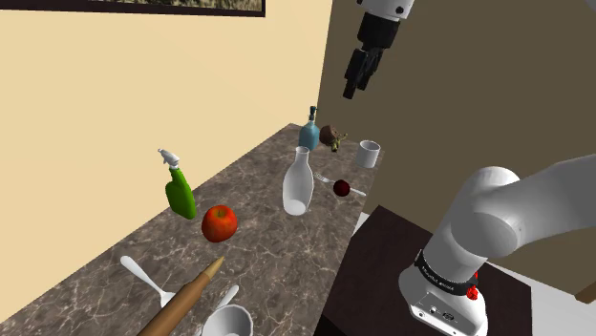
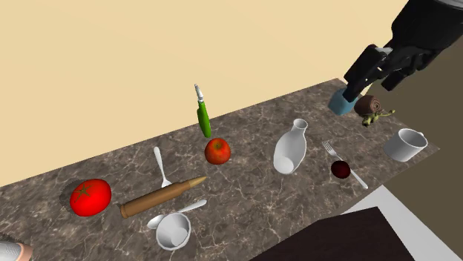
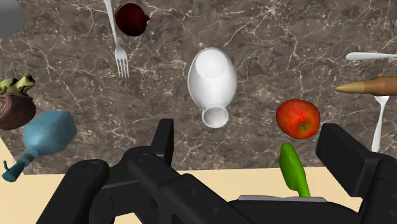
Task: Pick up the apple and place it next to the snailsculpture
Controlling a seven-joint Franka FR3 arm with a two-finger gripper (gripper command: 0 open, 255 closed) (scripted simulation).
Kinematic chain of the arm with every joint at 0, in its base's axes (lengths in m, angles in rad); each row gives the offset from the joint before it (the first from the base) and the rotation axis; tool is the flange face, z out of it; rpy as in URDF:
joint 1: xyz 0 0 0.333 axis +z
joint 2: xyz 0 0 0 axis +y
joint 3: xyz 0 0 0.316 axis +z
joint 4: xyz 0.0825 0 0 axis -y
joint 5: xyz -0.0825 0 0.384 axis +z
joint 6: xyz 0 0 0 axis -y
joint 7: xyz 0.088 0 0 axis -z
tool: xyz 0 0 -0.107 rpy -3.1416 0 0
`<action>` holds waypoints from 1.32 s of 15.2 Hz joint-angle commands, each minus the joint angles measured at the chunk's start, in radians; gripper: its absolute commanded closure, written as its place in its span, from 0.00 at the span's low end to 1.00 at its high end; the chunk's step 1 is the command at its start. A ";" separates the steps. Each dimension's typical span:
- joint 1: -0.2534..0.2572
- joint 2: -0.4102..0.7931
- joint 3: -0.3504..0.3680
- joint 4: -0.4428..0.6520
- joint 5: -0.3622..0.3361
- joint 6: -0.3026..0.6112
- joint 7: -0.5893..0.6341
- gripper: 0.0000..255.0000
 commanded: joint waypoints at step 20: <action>0.166 0.555 0.071 0.065 0.015 0.431 -0.301 0.00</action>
